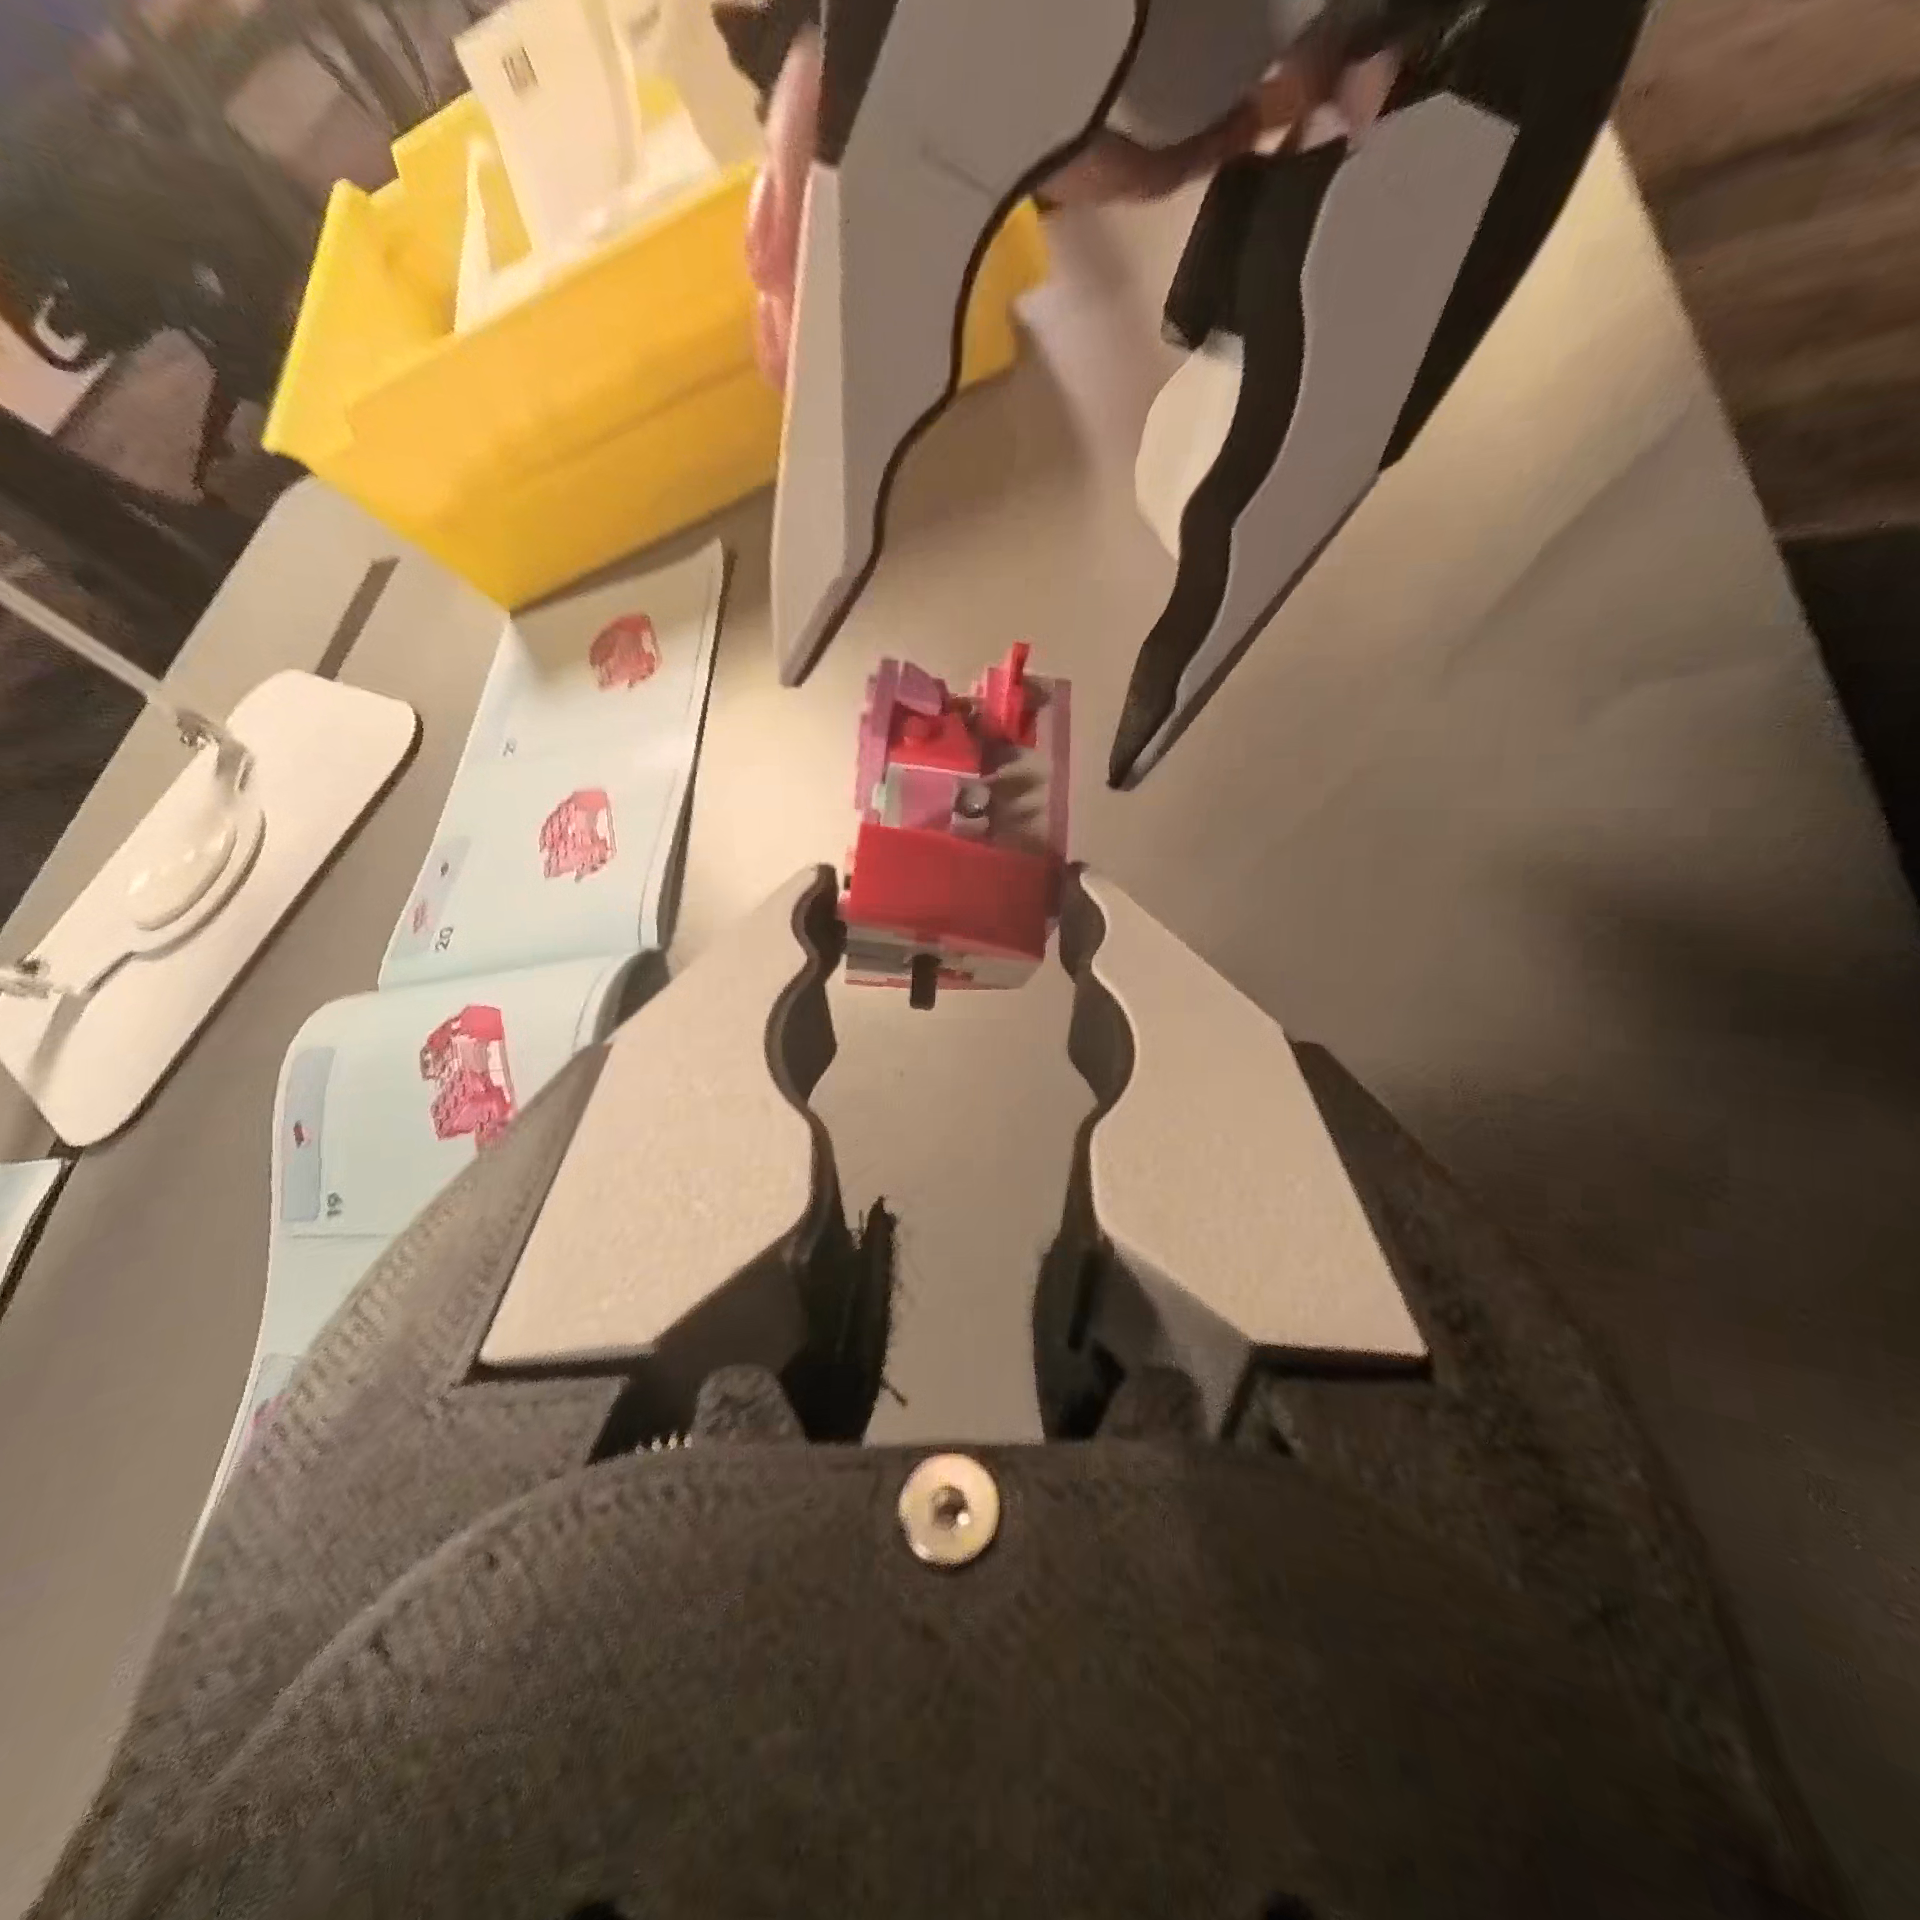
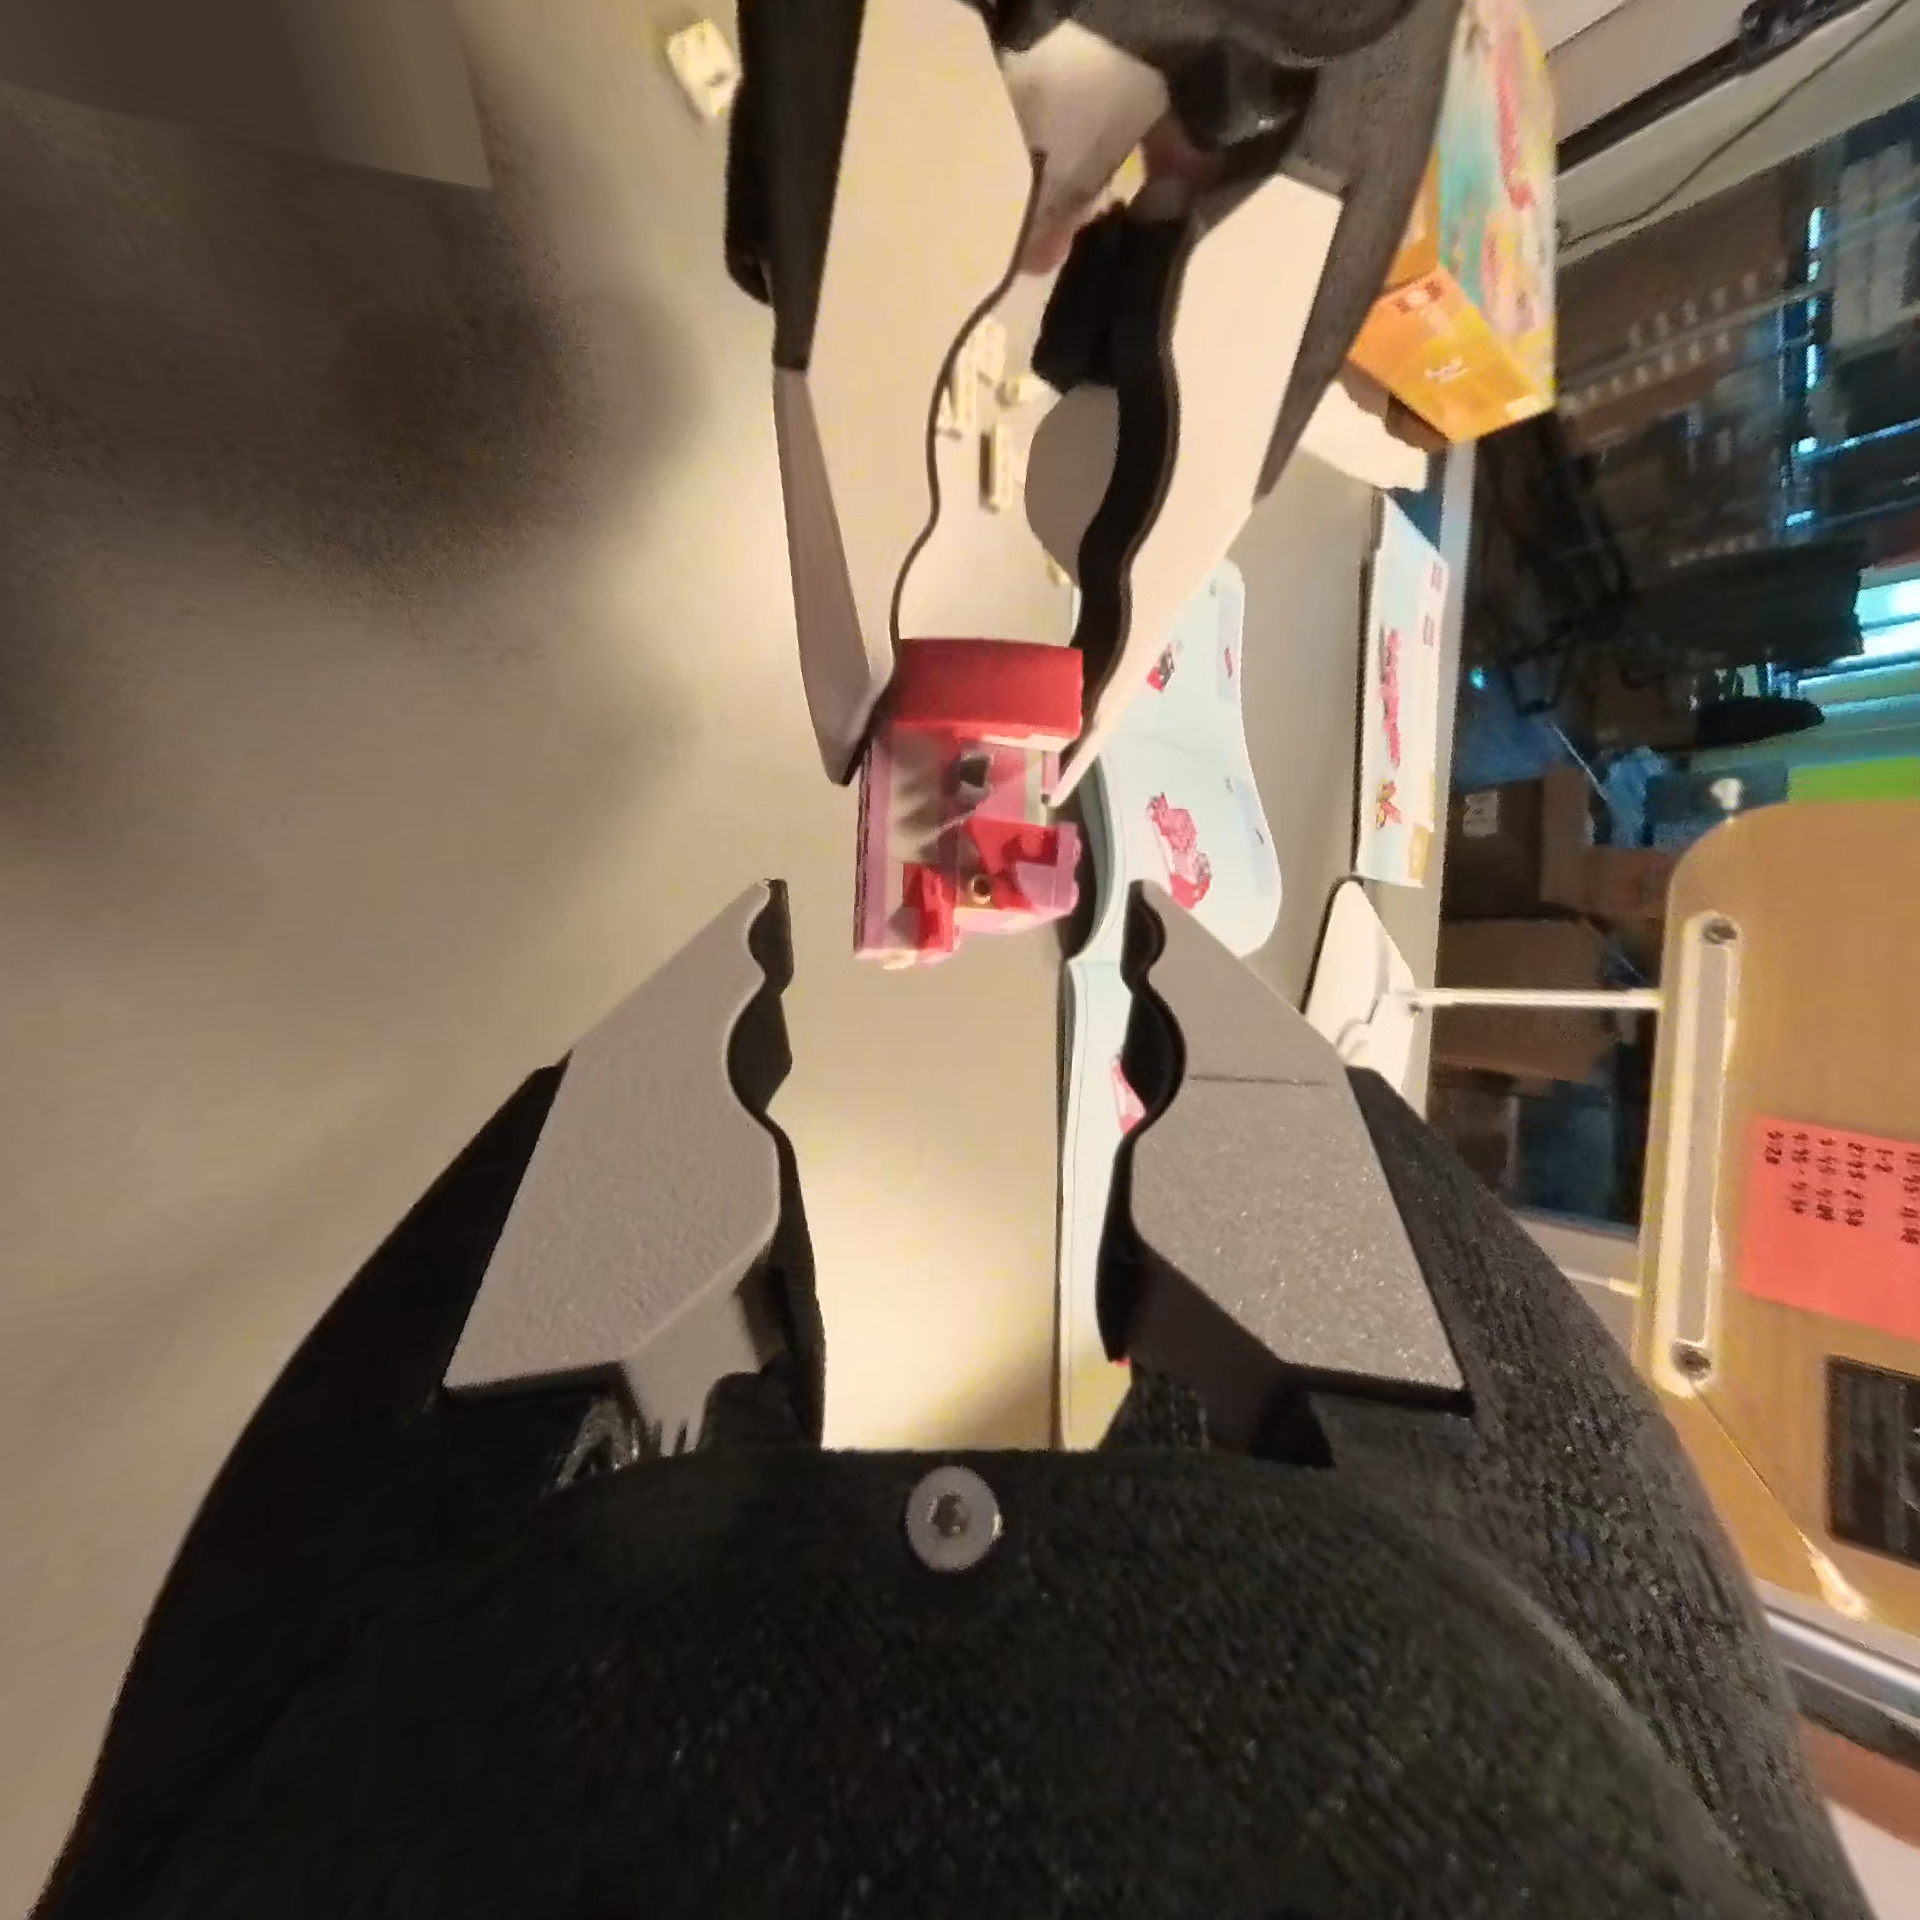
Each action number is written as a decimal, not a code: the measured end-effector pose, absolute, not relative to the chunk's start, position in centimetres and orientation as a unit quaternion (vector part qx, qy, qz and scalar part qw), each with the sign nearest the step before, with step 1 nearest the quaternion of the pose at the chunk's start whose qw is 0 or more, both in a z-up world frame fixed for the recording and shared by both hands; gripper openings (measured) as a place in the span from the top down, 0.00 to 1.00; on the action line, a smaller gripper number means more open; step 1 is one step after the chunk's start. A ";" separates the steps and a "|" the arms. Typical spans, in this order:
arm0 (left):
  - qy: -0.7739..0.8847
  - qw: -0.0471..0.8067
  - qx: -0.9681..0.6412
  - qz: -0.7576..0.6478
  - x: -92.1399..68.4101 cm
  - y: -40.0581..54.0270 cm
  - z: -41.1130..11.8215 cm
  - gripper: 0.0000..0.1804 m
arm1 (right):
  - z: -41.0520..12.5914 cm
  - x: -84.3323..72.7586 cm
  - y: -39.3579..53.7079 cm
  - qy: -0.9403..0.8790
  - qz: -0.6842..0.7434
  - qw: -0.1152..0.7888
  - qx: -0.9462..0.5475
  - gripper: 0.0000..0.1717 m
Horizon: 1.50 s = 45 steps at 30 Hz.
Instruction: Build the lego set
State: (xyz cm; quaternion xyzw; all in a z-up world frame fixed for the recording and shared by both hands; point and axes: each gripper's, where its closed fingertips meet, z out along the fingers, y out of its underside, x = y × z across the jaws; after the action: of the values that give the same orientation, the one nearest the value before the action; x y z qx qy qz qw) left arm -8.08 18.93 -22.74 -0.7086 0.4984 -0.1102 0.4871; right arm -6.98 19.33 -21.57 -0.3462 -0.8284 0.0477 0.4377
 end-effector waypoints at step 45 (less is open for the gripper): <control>0.329 0.516 -0.724 -0.318 -7.5 19.0 -21.6 0.71 | -20.9 -9.4 20.6 -0.752 -0.080 0.629 -0.181 0.75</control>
State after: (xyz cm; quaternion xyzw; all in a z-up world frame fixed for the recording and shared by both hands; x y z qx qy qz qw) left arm -7.47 19.04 -21.64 -0.7239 0.3287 -0.3185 0.5163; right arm -9.45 20.56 -20.92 -0.1815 -0.7518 -0.0804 0.6288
